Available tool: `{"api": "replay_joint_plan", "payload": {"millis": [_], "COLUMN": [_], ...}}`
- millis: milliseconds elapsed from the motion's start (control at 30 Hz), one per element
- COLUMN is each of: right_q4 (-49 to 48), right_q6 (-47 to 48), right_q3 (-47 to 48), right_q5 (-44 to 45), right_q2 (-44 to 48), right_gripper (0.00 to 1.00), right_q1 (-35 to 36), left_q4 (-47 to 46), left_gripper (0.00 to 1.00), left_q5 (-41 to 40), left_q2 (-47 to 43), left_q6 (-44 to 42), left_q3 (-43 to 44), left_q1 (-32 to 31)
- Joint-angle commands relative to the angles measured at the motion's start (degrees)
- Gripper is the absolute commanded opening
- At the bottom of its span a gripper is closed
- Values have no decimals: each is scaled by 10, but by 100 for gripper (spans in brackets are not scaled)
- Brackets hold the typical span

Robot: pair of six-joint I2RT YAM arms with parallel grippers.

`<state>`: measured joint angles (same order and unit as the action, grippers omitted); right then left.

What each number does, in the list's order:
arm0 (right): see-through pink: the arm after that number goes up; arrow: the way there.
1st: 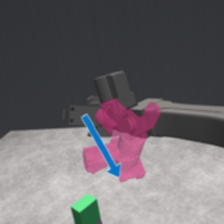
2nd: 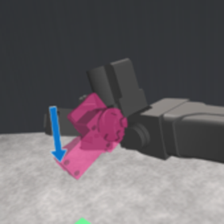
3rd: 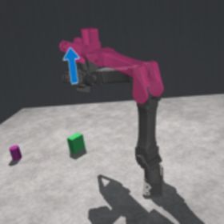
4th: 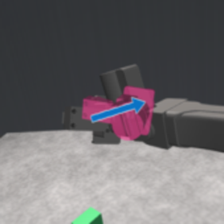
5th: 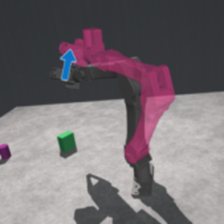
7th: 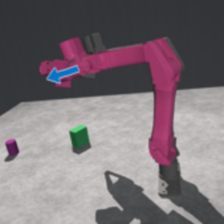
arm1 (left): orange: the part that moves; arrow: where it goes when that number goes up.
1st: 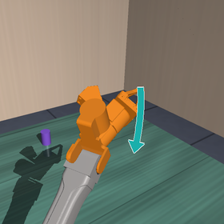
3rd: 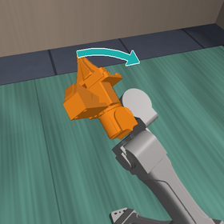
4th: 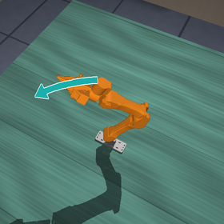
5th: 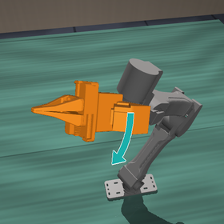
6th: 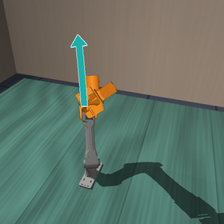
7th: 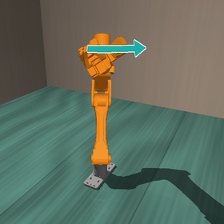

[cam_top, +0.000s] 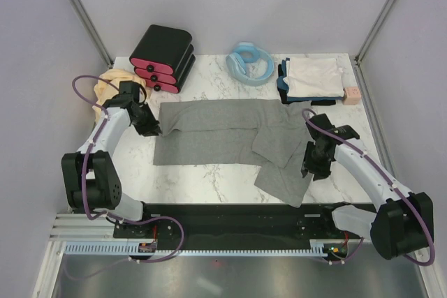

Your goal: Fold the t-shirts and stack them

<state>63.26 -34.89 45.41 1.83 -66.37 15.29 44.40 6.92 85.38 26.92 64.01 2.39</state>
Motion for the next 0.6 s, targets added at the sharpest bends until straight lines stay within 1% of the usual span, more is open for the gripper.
{"api": "replay_joint_plan", "payload": {"millis": [0, 33, 67, 133, 167, 233, 267, 300, 367, 400, 467, 567], "right_q4": [-88, -91, -94, -103, -107, -133, -160, -173, -188, -199, -212, -209], "right_q6": [28, 39, 51, 79, 84, 102, 106, 112, 116, 121, 123, 134], "right_q3": [124, 143, 161, 206, 220, 254, 293, 304, 332, 340, 355, 383], "right_q5": [34, 40, 42, 52, 56, 55, 70, 77, 82, 83, 94, 96], "right_q2": [-41, -66, -121, -174, -221, -257, -317, -350, -379, -400, -410, -423], "right_gripper": [44, 45, 45, 47, 47, 47, 47, 46, 45, 43, 43, 42], "right_q1": [4, 4, 4, 4, 3, 4, 4, 4, 3, 3, 3, 2], "left_q4": [-39, -39, -39, -38, -38, -38, -39, -41, -43, -42, -47, -42], "left_gripper": [23, 23, 23, 23, 22, 20, 17, 16, 13, 12, 10, 8], "left_q5": [47, 47, 49, 56, 56, 42, 18, 13, -2, -10, -20, -21], "left_q2": [37, 44, 55, 91, 101, 132, 163, 182, 201, 210, 227, 248], "left_q6": [-22, -24, -31, -37, -39, -40, -44, -44, -47, -47, -49, -56], "left_q3": [30, 44, 52, 72, 75, 88, 101, 111, 124, 137, 149, 180], "left_q1": [-14, -17, -35, -52, -58, -75, -87, -92, -92, -92, -92, -92]}}
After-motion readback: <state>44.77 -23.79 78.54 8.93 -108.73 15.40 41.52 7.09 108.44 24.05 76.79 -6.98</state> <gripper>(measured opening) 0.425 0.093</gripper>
